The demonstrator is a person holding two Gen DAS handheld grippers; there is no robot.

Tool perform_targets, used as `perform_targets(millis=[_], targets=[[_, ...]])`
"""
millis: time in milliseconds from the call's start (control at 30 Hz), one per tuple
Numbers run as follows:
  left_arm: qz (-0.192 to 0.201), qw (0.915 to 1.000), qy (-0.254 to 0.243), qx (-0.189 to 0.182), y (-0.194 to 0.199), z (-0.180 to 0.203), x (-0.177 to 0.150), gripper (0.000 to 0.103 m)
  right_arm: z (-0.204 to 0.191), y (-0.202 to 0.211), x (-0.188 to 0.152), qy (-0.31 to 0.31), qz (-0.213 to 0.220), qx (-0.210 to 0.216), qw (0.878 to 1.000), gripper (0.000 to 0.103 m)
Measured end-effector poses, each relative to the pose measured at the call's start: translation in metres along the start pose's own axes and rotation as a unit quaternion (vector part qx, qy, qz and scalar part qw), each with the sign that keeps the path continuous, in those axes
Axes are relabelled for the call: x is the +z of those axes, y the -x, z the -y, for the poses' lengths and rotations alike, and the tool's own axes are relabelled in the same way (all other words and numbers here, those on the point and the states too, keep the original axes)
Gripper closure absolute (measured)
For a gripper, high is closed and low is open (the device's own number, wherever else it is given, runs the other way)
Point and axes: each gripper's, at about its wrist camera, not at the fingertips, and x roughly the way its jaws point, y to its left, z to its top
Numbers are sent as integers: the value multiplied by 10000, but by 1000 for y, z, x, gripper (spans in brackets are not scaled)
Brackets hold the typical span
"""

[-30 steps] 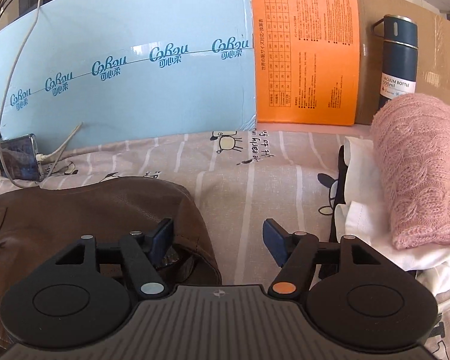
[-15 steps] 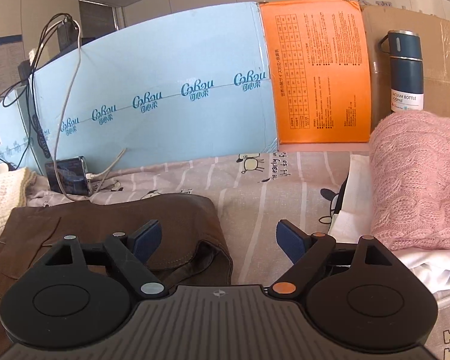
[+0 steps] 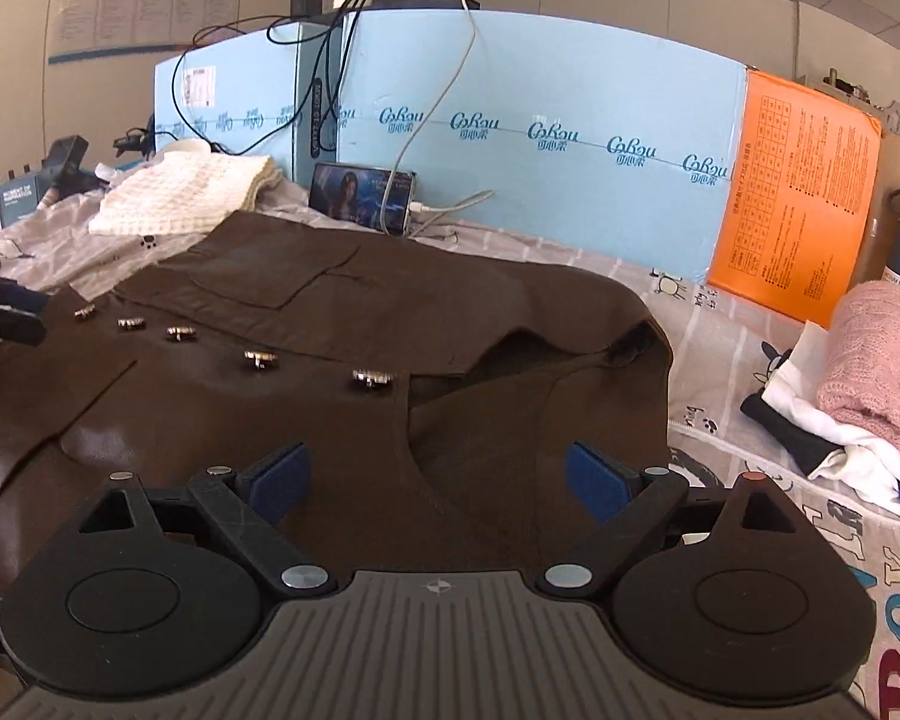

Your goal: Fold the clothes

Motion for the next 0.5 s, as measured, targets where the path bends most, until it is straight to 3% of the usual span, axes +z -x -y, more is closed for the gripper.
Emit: perform_targets(millis=[233,267,300,367,500], targets=[[308,9989,-92,-348,8,12,0,13,6,-7,-15,-200,-132,20,9997,8],[315,9988,-158,-343,8,14,1,25,6,-7,-16,-212,-125,24,9997,8],[255,9990,-292,-232,6,17,2,54,6,-6,-16,-214,-113,23,9997,8],[77,9983,-570,79,-2,22,3,88,6,-5,-16,-219,-90,25,9997,8],[62,9964,-783,309,-8,27,6,98,11,3,-18,-298,21,-64,9995,8]])
